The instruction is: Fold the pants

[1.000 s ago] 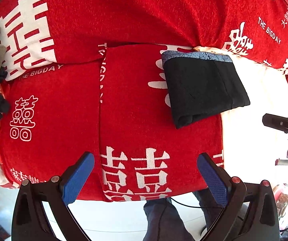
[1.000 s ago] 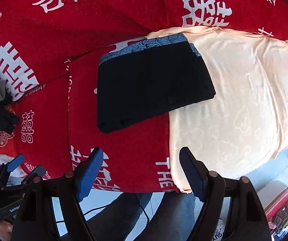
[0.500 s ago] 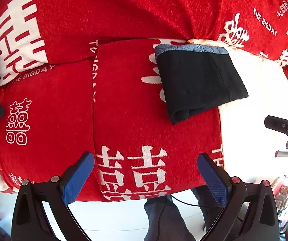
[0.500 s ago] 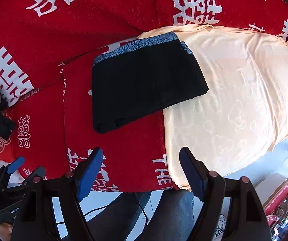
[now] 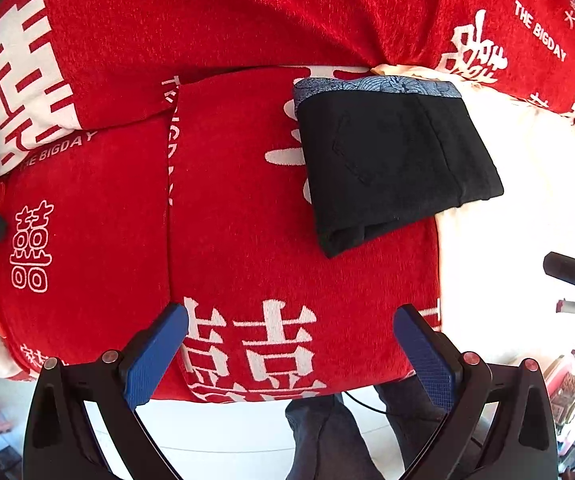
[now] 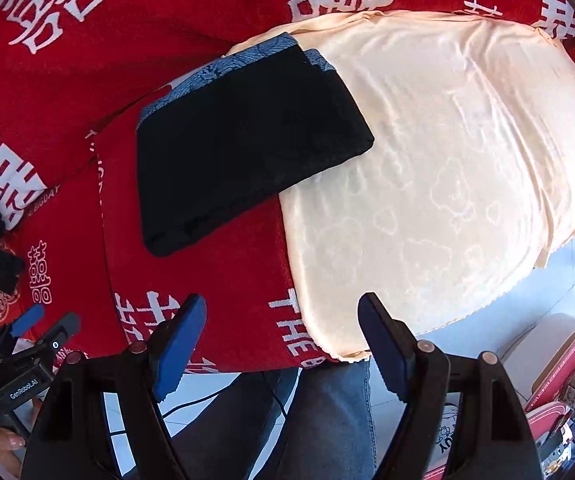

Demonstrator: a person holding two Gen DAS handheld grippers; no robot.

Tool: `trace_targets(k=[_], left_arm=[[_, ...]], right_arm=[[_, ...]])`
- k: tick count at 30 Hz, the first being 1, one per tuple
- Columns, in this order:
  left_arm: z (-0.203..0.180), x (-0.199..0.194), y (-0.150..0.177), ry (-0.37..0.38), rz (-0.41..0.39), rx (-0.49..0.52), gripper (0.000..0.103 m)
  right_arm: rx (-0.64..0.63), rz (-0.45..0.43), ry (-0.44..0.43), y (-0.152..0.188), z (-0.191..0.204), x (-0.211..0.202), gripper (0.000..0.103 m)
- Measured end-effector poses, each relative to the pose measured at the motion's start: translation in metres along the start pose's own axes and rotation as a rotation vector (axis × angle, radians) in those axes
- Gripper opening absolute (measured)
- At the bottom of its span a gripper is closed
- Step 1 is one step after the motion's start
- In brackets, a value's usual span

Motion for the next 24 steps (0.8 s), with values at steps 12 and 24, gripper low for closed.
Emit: trace_targets(k=[12,24], left_arm=[[-0.02,0.028,-0.033,-0.049,0.028,-0.069,0.103],[-0.023,0.078,-0.055,-0.019,0.035,-0.117,0.103]], right_arm=[[-0.081,0.025,-0.021,-0.059,-0.025,0.019,0.081],[-0.09,0.053,-0.163,-0.08,-0.049,0.051,0.081]])
Point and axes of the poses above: each gripper's, at about its wrist camera, not at the fingertips, and x roughly the way its jaws point, z to its left, y to its underside, the point moved 2 cm from there along x, roughly the way its jaws point, and after that the axes turned 5 degrees about x, right-handed, at the moved point
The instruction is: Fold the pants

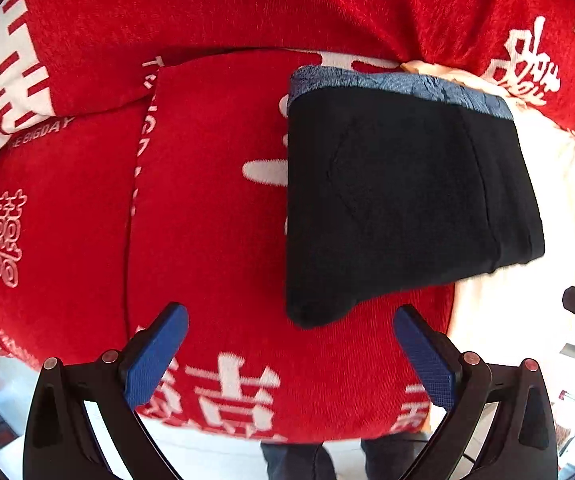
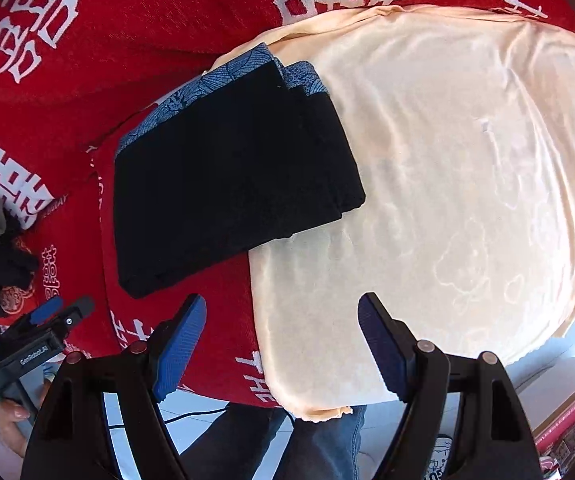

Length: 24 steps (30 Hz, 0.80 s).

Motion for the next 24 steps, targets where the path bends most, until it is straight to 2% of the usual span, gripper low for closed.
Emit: trace_targets(k=[4,8,12,16,20,22,24], left_arm=[[0.014,0.013,-0.018,0.083,-0.041,-0.051,0.103],[0.029,0.031,-0.041,0.154,-0.088,-0.077,0.103],[0.032,0.056,-0.06,0.302,-0.096,-0.07,0.103],[0.021,0.078,-0.074,0.347,-0.077,-0.015,0.103],[0.005,0.09,-0.083,0.391,-0.068,0.032,0.103],[0.001,0.095,-0.087,0.405,-0.061,0.03,0.103],[0.002,0.101,-0.09,0.443,-0.046,-0.01,0.103]], right_arm=[[-0.021,-0.016,-0.087,-0.014,-0.012,0.013,0.081],[-0.078,-0.043,-0.16,-0.043,-0.025,0.022,0.083],[-0.125,-0.052,-0.199,-0.078,-0.041,0.039,0.083],[-0.138,0.001,-0.291,-0.11,-0.053,0.065,0.083],[-0.117,0.071,-0.38,-0.127,-0.061,0.089,0.083],[-0.123,0.109,-0.455,-0.132,-0.058,0.097,0.083],[-0.145,0.129,-0.476,-0.135,-0.05,0.105,0.084]])
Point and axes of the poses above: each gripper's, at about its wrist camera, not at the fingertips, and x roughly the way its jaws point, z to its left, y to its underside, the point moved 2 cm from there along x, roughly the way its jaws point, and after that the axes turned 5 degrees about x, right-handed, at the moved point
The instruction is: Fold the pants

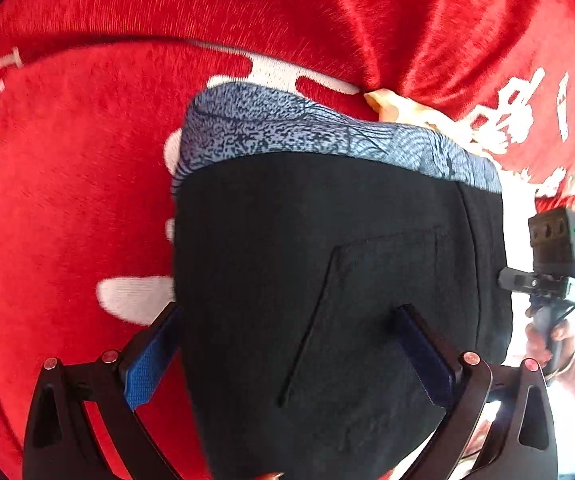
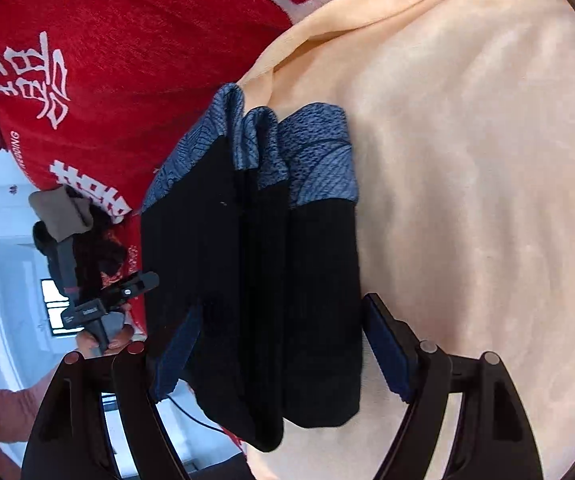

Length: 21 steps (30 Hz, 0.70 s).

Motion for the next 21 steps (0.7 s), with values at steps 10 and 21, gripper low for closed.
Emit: trace_targets(k=[10,21], left_arm=[[-0.023,-0.037,0.002,0.019,-0.064,0.0,0.056],[0.006,-0.125,0.063,-0.027,-0.056,0.019,0.055]], right_arm=[[0.092,-0.047,-0.013,-0.003,0.006,0.0,0.049],[0.078,-0.045,-0.119,0.048,0.078,-0.011,0.041]])
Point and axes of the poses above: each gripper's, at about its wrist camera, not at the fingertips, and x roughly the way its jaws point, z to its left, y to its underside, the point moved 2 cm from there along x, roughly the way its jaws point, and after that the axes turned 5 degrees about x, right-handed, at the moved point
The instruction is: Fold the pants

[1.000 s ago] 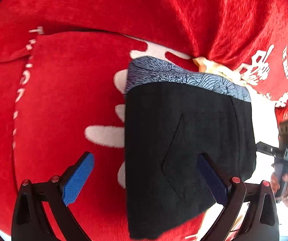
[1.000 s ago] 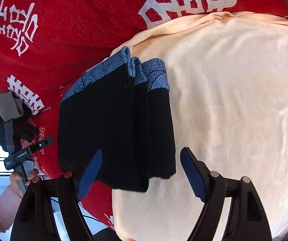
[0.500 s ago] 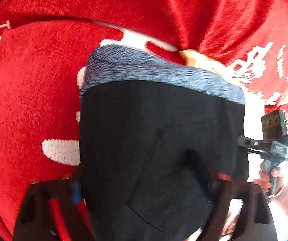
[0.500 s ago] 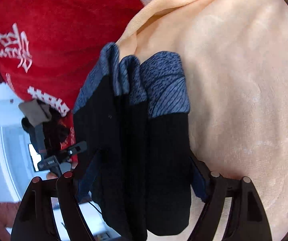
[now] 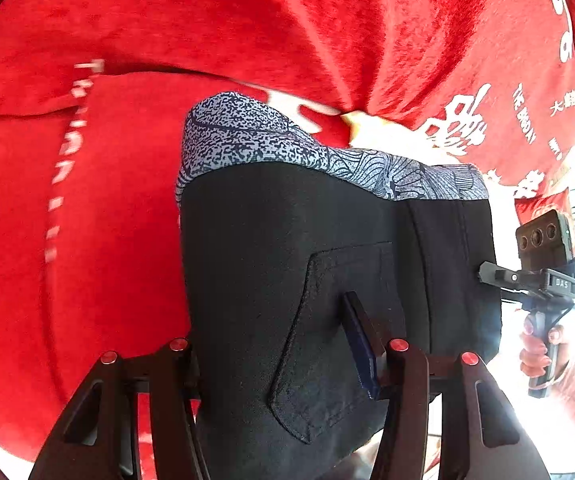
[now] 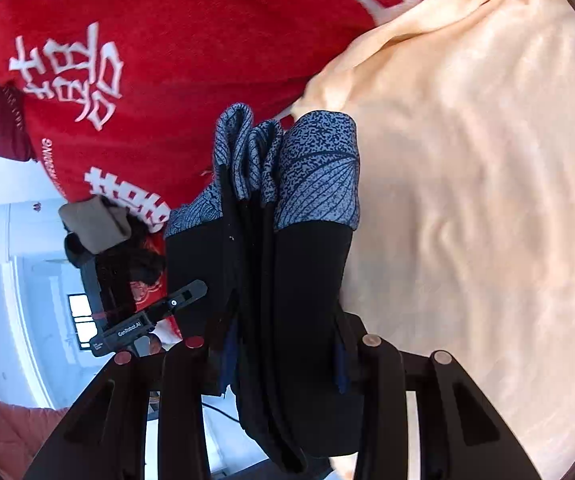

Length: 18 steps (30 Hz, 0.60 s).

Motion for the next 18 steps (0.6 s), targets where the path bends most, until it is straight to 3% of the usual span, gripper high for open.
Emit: trace_targets(k=[5,7,8,10,12,15,18], left_arm=[[0.038,-0.019,0.032,-0.071,0.016,-0.01,0.055],[0.059,-0.016,0.046,-0.124,0.014,-0.007,0.062],[0.069,-0.012,0.052,-0.183,0.005,0.003,0.071],[0.087,0.001,0.06,-0.316,0.012,0.011,0.073],[0.106,0.005,0.065,-0.337,-0.019,-0.031,0.102],[0.116,-0.003,0.066,-0.368,-0.032,-0.08,0.102],[0.109,-0.02,0.066,-0.425,-0.051,-0.066,0.102]], right_arm=[[0.027,0.024,-0.053,0.04,0.019,0.035,0.041],[0.05,0.028,-0.073,0.056,0.024,0.06,0.041],[0.059,0.031,-0.08,0.061,0.022,0.067,0.041],[0.065,0.041,-0.064,0.069,0.018,0.086,0.041],[0.049,0.059,0.018,0.072,0.016,0.11,0.041],[0.003,0.072,0.206,0.077,0.016,0.127,0.05],[-0.014,0.047,0.31,0.078,0.022,0.119,0.06]])
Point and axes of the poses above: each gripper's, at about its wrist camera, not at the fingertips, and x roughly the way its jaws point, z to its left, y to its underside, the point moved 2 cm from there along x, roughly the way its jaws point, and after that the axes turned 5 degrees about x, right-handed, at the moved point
